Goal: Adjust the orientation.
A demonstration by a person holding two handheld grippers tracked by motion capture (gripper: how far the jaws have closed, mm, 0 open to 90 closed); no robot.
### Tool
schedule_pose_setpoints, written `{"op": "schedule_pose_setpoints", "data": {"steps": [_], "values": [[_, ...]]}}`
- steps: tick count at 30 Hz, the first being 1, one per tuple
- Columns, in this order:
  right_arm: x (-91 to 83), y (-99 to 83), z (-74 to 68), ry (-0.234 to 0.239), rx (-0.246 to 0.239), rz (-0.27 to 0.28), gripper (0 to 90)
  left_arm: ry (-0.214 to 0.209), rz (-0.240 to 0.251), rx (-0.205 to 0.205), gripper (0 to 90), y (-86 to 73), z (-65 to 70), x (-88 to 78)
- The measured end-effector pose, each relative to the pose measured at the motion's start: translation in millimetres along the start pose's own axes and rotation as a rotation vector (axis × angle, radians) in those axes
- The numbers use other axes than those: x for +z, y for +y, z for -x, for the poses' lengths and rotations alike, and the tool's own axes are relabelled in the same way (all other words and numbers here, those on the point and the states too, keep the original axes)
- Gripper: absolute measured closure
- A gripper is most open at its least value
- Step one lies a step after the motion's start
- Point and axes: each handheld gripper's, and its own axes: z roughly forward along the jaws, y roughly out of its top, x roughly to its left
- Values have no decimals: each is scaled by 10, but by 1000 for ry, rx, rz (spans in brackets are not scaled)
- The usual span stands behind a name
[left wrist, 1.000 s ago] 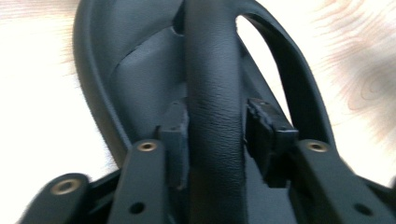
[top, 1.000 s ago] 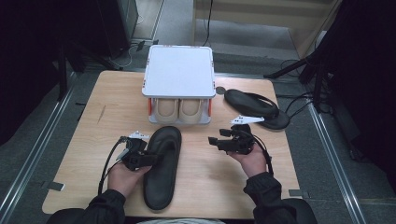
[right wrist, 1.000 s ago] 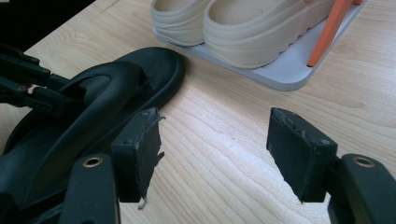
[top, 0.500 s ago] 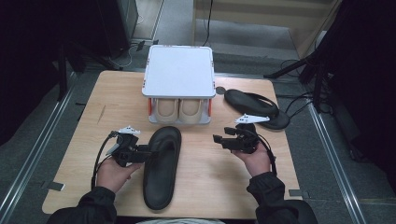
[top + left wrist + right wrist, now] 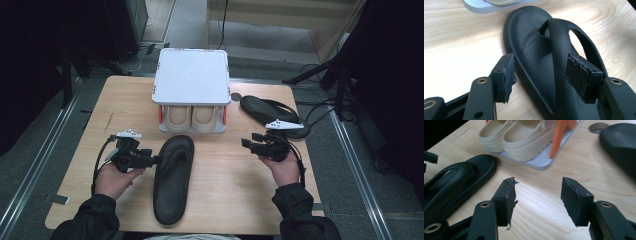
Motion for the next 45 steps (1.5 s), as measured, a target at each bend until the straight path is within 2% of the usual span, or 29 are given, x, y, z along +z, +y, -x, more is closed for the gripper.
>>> {"op": "schedule_pose_setpoints", "data": {"steps": [2,6,9,10,12,13,16,19,23,25,27,35,42,45], "values": [[-31,7,51,-8,3,4,484,8,5,-7,402,9,-35,-10],[-109,3,170,-26,9,11,619,13,20,-17,401,39,-94,-41],[-125,-24,270,-61,33,-4,708,-2,66,-29,409,57,-114,-77],[-123,-26,304,-60,50,-12,727,0,61,-31,411,79,-120,-87],[-104,-24,392,-67,76,-7,793,25,51,-6,417,99,-131,-92],[-95,-26,410,-73,73,-4,808,38,46,-2,421,106,-144,-87],[-48,-20,492,-102,56,-8,900,32,41,-18,423,126,-185,-81],[-11,-11,609,-136,64,-18,900,39,41,-13,423,148,-207,-73],[54,-11,814,-155,107,-38,900,25,37,-26,421,165,-250,-47],[110,-5,899,-171,113,-54,900,40,30,-9,420,186,-244,-39],[163,-2,962,-167,129,-59,900,40,25,0,419,194,-246,-38],[306,5,1087,-193,124,-101,900,47,30,-7,417,184,-270,-53],[377,-26,1225,-218,148,-137,900,51,33,-11,414,178,-301,-65],[369,-35,1274,-234,163,-135,900,50,31,-13,413,180,-303,-68]]}}
